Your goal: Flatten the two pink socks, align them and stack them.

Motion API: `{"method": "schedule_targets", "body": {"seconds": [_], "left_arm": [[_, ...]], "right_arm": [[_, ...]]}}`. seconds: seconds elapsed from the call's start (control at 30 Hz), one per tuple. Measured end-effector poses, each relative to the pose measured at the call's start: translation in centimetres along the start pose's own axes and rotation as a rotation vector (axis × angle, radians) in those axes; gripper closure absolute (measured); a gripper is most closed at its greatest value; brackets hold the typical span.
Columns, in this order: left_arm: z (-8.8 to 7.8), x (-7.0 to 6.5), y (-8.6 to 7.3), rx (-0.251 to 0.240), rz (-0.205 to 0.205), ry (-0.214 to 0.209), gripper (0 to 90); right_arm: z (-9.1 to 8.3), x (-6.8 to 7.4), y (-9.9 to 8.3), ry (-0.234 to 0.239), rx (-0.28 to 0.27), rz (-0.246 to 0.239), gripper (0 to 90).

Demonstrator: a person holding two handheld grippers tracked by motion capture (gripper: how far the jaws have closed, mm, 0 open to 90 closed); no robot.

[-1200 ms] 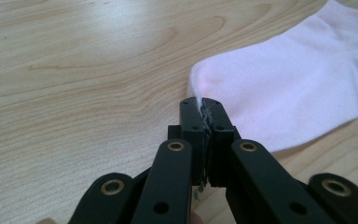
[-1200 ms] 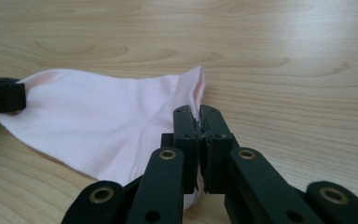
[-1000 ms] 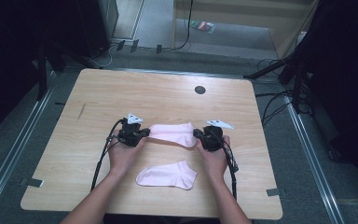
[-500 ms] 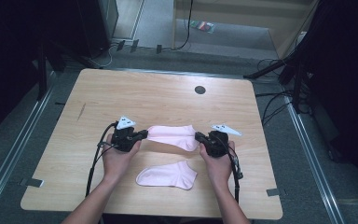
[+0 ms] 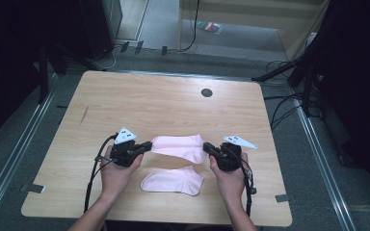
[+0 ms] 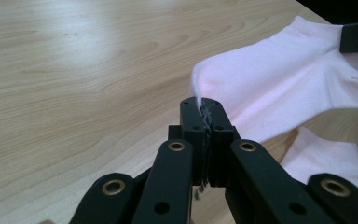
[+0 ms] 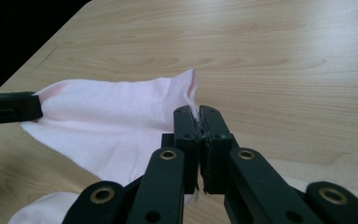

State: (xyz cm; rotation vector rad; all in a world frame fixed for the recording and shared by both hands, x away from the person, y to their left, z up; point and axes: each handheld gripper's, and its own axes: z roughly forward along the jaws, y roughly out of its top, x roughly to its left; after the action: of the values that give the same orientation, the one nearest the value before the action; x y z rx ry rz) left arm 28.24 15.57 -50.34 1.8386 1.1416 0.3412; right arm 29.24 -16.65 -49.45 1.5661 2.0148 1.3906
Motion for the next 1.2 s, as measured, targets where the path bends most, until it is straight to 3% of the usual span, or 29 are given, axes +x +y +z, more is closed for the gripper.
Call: {"method": "schedule_targets", "body": {"seconds": [0.17, 0.57, 0.9, 1.13, 1.2], "left_arm": [[-1.0, -0.5, -0.4, -0.008, 0.004, -0.002, 89.6], [-3.5, -2.1, -3.2, 0.016, 0.013, -0.027, 89.7], [-4.3, -2.5, -5.0, 0.047, 0.022, -0.023, 89.8], [-4.5, -1.9, -6.7, 0.049, -0.031, -0.04, 89.8], [-4.1, -2.3, -7.2, 0.075, 0.006, -0.032, 89.7]], "right_arm": [[-0.7, 0.5, -0.6, 0.006, 0.005, -0.016, 87.3], [-2.7, 1.4, -3.0, 0.047, 0.043, -0.024, 87.3], [-3.3, 1.6, -4.9, 0.064, 0.097, -0.01, 87.3], [-2.9, 1.3, -6.4, 0.073, 0.117, 0.016, 87.3], [-2.7, 1.6, -6.6, 0.073, 0.121, 0.003, 87.2]]}}
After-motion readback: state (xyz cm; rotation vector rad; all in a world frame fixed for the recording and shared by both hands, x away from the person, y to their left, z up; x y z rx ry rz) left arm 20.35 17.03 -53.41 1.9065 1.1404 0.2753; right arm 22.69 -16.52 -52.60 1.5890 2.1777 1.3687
